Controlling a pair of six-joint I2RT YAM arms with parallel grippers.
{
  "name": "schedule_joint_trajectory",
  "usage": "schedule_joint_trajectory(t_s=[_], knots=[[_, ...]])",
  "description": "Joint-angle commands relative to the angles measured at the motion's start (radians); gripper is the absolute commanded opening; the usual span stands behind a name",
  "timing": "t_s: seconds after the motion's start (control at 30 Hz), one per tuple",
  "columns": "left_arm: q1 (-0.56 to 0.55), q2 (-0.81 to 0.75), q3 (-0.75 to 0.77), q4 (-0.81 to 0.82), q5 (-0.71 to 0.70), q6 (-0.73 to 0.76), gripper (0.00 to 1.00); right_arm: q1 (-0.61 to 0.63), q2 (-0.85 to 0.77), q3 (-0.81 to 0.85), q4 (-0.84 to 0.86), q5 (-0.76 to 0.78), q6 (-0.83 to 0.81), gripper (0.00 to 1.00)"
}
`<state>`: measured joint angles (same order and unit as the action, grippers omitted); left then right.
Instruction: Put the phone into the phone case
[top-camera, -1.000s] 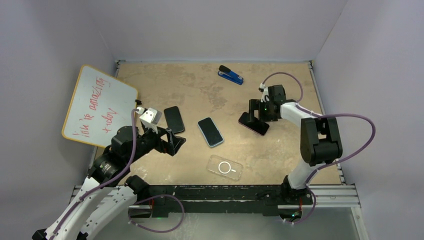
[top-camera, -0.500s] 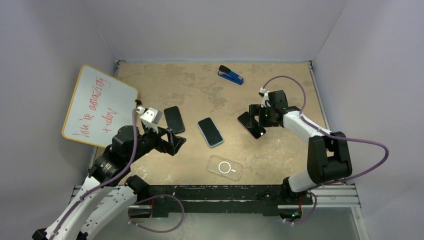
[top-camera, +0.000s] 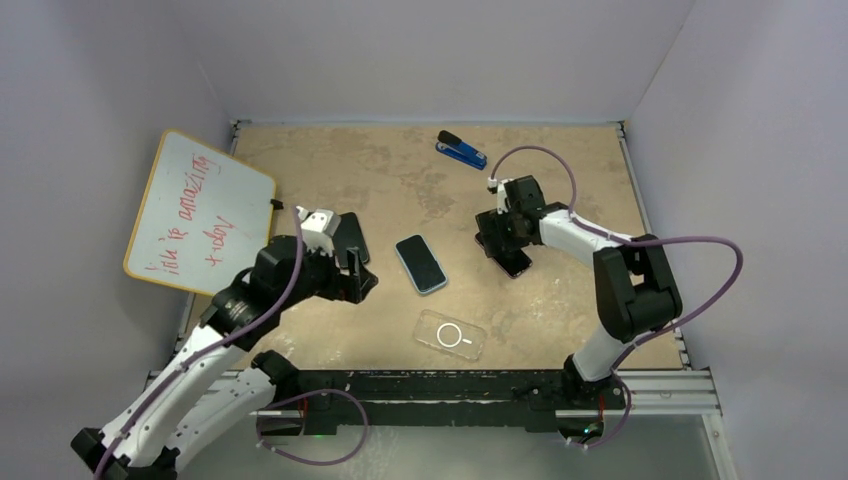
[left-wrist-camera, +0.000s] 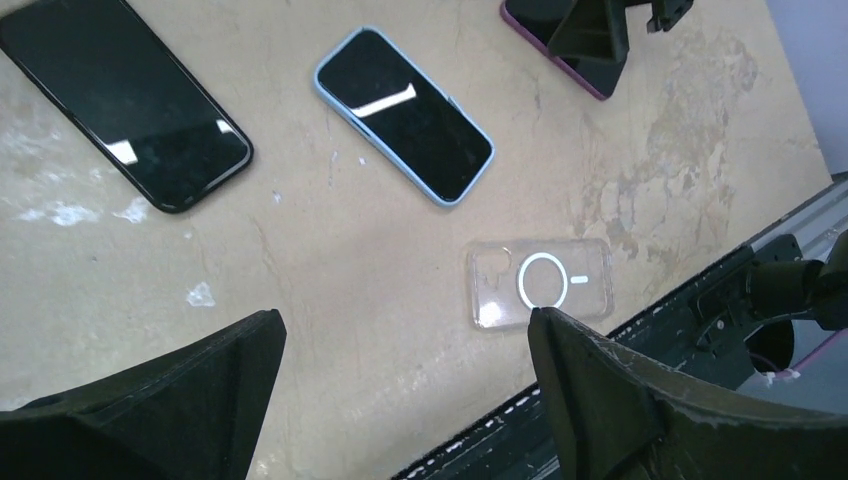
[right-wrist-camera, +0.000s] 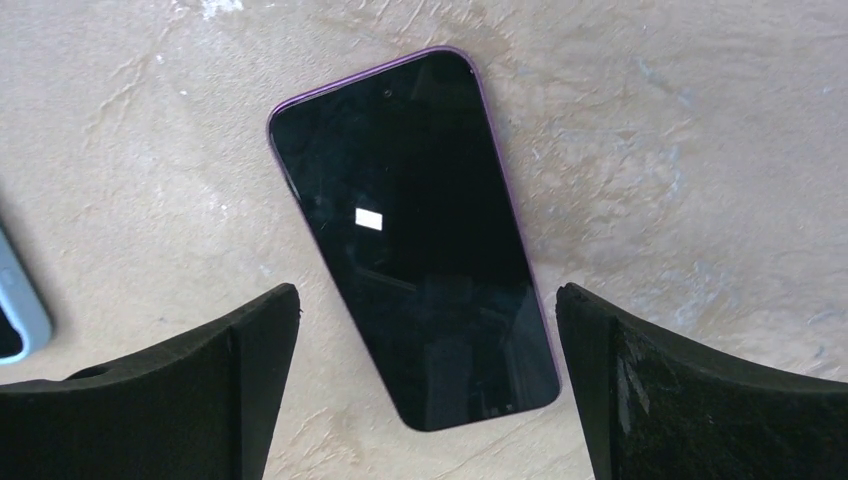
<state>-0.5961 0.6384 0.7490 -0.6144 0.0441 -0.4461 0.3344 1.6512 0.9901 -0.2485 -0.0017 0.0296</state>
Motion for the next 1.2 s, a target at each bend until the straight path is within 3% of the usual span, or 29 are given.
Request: schedule_joint_trajectory(t_s=[0.0,0.2,0.33,0.57,0.87,1.17], knots=[[0.001,0.061,-0.002,0.012,0.070,-0.089,0.96,-0.002,0.037,0.051,-0.012,-0.008,-0.097,0.99],[0.001,0.117,-0.061,0.066,0.128,-0.147,0.93,0.010,0.083,0.057,-0.020,-0.029,-0.115,0.97],[-0.001,0.174,-0.104,0.132,0.194,-0.195,0.85,0.028,0.106,0.067,-0.040,0.038,-0.087,0.90],[-0.027,0.271,-0.176,0.211,0.206,-0.239,0.76,0.080,0.077,0.027,-0.062,0.080,0.075,0.66],[-0.219,0.365,-0.271,0.399,0.100,-0.369,0.65,0.164,-0.081,-0.158,-0.051,0.113,0.337,0.49],[-0.291,0.487,-0.310,0.577,-0.014,-0.396,0.54,0.215,-0.217,-0.274,-0.073,0.145,0.498,0.45]])
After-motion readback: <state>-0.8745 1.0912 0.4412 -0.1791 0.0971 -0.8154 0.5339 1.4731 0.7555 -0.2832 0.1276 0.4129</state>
